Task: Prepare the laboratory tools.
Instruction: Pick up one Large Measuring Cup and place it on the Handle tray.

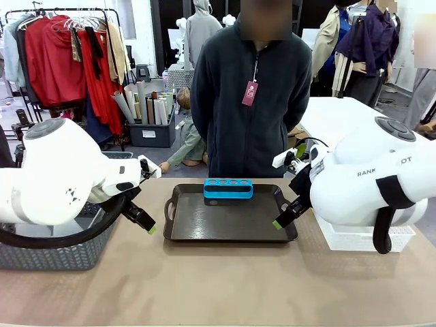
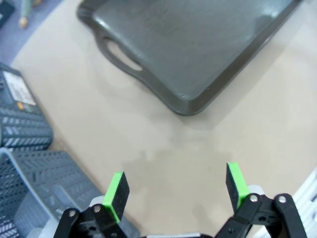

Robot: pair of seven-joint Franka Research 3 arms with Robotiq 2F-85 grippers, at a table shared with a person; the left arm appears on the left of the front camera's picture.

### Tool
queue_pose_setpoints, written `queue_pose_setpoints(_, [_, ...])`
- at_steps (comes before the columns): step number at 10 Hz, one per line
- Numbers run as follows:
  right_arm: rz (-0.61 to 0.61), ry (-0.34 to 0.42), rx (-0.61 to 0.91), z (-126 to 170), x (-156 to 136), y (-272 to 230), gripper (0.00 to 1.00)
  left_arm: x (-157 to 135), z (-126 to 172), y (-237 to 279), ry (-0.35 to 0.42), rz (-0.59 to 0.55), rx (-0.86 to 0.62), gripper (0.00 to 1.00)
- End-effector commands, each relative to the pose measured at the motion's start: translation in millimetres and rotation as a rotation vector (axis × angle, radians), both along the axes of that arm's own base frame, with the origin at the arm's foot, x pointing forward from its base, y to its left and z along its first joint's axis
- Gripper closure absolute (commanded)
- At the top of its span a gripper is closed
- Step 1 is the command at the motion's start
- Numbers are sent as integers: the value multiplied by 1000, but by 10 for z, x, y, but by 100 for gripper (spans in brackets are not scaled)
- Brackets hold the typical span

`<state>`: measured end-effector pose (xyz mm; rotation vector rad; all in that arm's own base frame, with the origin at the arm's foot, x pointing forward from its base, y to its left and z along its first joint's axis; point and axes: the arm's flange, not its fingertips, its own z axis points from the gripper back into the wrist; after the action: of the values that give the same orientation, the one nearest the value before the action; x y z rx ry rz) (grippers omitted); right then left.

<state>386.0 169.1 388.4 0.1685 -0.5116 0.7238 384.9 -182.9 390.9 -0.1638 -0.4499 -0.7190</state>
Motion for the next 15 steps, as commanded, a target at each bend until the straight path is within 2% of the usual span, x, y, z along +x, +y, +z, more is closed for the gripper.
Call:
queue_pose_setpoints(1, [52,33,82,141,104,-2,0,126,224,72,61,-103,-95,0])
queue_pose_setpoints(4, [91,48,158,444,230,-76,0,266,514,94,44,-159,-123,0])
queue_pose_setpoints(5, [118,43,171,567,260,-106,0,320,650,106,54,-218,-142,0])
queue_pose_setpoints(7, [189,-12,164,887,362,-194,0,413,983,207,-7,-301,-174,0])
queue_pose_setpoints(11, [151,-137,117,1467,420,-393,0,350,1614,362,-149,-278,-149,0])
queue_pose_setpoints(13, [132,-177,109,1649,397,-423,0,339,1723,408,-173,-258,-149,0])
queue_pose_setpoints(15, [122,-187,104,1629,379,-443,0,344,1679,397,-176,-248,-162,0])
